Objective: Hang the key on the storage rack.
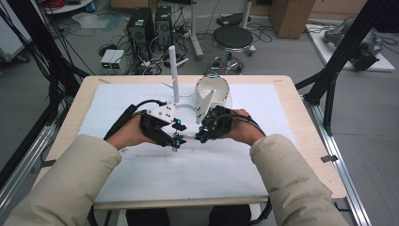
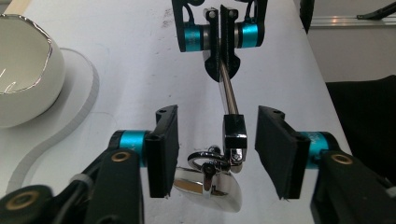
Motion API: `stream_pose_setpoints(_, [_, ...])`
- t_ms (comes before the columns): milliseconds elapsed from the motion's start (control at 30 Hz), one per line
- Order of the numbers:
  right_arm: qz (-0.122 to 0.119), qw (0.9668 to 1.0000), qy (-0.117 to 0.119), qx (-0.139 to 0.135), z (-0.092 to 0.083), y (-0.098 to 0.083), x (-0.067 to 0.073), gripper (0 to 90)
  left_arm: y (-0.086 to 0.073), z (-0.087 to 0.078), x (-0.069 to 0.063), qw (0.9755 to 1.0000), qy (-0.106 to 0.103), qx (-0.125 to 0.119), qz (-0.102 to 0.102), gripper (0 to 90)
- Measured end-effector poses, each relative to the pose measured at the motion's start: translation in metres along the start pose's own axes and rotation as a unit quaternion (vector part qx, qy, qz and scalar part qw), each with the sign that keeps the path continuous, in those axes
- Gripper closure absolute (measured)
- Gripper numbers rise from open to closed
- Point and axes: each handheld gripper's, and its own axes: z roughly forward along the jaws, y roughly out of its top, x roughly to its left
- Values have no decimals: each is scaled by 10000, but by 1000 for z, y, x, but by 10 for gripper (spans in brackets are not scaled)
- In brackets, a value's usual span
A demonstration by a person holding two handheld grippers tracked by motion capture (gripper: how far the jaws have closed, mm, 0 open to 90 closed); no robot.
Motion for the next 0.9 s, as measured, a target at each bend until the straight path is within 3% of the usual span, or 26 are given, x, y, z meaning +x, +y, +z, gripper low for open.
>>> stream_pose_setpoints(367, [43,10000,-7,-14,0,-3,-1,871,-2,-4,-1,9999,102,85,-26,653])
stream_pose_setpoints(700, [134,9999,-5,-55,-2,-4,-2,873,-3,-5,-3,9998,153,121,-35,666])
stream_pose_setpoints(733, [140,9999,10,-60,-2,-4,-2,874,-4,-5,-3,9998,136,94,-66,654])
stream_pose_setpoints(833, [157,9999,6,-54,-2,-5,-2,874,-4,-4,-2,9998,171,112,2,430])
stream_pose_setpoints(900, [173,9998,-7,-30,-2,-5,-2,874,-4,-3,-3,9997,240,35,-1,380])
